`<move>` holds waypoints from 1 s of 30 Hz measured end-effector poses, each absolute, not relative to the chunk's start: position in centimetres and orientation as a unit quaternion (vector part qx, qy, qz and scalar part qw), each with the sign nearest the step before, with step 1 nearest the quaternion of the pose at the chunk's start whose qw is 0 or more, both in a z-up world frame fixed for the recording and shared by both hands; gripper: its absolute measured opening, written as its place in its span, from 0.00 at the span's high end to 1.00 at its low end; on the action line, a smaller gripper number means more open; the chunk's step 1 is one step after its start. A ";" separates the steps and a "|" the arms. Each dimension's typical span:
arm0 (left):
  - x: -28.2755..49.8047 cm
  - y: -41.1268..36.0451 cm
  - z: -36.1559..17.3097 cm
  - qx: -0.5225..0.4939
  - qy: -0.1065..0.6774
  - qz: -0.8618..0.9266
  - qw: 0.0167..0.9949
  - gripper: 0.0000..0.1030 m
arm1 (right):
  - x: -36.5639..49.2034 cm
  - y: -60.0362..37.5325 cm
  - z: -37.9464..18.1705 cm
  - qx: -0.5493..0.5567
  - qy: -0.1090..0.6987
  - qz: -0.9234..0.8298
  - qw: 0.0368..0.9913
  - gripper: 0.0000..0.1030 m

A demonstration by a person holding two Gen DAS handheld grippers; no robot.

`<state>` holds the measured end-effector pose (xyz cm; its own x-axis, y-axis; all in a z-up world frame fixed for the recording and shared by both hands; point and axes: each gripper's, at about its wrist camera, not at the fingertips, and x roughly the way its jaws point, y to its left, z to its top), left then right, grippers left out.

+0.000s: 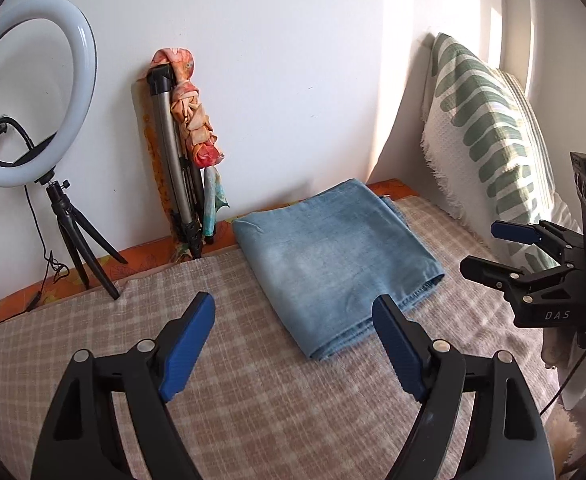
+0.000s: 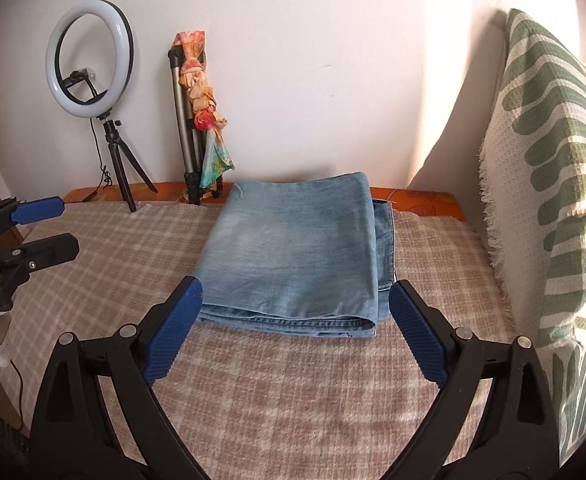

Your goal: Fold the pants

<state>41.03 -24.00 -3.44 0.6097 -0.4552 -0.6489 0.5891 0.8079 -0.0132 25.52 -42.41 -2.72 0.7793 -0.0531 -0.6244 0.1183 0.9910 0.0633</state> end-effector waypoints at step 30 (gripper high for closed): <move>26.0 -16.1 -2.0 0.042 0.297 -0.313 0.901 0.23 | 10.3 -32.5 -0.7 0.011 0.275 -0.105 0.956 0.00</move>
